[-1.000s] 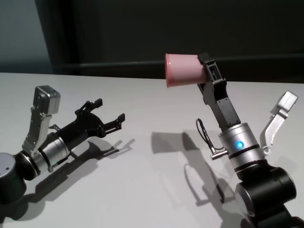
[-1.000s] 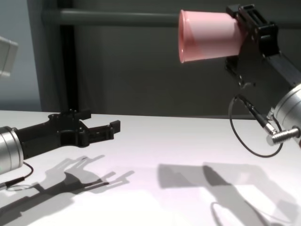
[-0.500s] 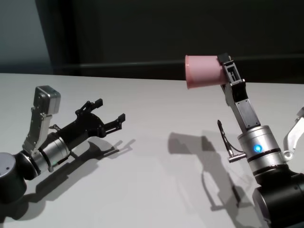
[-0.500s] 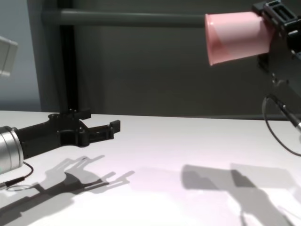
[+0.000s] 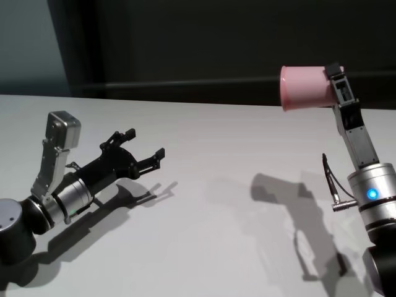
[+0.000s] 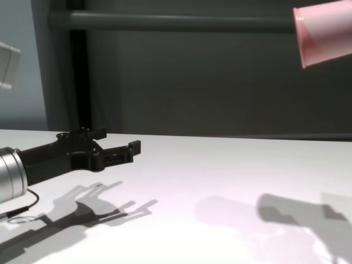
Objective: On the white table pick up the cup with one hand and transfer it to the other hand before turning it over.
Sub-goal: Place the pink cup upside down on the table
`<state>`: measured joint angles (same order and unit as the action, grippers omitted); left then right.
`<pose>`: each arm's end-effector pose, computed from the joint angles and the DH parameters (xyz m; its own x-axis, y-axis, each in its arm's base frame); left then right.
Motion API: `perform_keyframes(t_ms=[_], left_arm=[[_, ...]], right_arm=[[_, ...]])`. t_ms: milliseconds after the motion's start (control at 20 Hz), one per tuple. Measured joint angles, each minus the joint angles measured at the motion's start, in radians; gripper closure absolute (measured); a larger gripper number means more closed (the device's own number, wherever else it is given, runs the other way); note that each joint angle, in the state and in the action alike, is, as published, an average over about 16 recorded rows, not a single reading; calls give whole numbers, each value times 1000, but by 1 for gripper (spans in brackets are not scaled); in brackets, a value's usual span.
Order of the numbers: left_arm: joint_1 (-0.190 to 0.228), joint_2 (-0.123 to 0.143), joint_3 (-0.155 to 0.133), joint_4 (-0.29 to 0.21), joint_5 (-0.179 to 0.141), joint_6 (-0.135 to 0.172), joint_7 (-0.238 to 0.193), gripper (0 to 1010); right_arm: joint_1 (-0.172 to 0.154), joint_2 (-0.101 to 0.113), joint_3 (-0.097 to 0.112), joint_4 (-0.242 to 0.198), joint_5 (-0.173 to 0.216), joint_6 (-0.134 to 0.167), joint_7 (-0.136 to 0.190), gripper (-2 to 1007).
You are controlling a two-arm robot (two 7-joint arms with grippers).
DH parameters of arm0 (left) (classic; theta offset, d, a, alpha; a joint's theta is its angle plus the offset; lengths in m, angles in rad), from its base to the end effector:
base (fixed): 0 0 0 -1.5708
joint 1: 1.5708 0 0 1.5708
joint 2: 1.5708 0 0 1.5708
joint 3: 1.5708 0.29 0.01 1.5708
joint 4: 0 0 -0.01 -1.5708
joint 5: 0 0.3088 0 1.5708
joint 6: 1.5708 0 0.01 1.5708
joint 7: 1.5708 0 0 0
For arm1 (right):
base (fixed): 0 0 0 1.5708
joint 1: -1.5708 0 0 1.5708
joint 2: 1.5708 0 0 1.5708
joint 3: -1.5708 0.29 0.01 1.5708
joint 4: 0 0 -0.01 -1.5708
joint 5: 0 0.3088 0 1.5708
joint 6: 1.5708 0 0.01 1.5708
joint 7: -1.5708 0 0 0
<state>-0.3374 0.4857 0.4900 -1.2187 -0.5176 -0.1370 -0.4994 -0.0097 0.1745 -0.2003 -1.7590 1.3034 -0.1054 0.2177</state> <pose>0.3968 0.0637 -0.3143 0.6816 0.7312 0.0274 -0.7298 0.6766 0.0982 0.3162 0.0210 -0.2504 0.4259 -0.3471 -0.8355 0.9036 0.2094 0.3737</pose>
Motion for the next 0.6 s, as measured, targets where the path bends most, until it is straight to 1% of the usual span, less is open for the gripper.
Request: perform_keyframes(t_ms=[150,300,450,600], left_arm=[[0,0,0,0,0,0,0,9],[0,0,0,0,0,0,0,9],[0,0,0,0,0,0,0,9],[0,0,0,0,0,0,0,9]], right_arm=[[-9,26,5,-36,-41,-18,-51,269],[-8,50,1,-63,-88,-24,-104,269],[4,71,-12,-80,-137,-14,-154,269],[26,89,-35,-85,-184,11,-198,269]])
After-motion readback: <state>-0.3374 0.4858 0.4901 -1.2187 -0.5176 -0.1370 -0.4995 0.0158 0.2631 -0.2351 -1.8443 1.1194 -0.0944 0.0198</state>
